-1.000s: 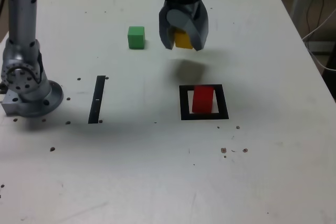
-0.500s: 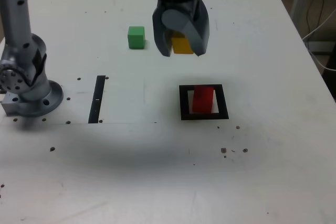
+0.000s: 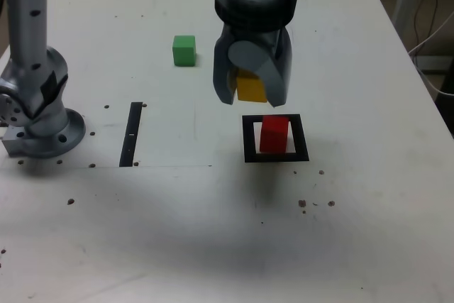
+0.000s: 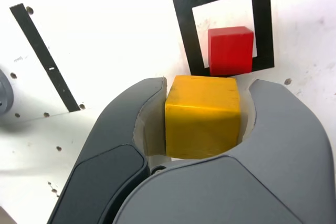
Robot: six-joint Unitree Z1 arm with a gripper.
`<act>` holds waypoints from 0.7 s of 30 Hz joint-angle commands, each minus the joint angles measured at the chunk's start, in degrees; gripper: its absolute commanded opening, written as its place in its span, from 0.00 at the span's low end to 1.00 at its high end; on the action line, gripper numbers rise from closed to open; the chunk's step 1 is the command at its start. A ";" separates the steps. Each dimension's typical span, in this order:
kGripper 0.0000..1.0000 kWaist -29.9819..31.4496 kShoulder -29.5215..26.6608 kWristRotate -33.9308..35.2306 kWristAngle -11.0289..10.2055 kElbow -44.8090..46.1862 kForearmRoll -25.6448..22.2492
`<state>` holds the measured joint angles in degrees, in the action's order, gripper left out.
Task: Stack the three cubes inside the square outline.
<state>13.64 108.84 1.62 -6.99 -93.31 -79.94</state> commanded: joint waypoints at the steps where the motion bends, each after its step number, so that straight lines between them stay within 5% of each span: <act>1: 0.19 -0.01 1.06 -0.03 0.37 -0.57 0.21; 21: 0.23 -0.73 7.51 -0.39 0.09 -0.05 5.69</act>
<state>13.14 116.46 1.31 -6.78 -93.58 -74.47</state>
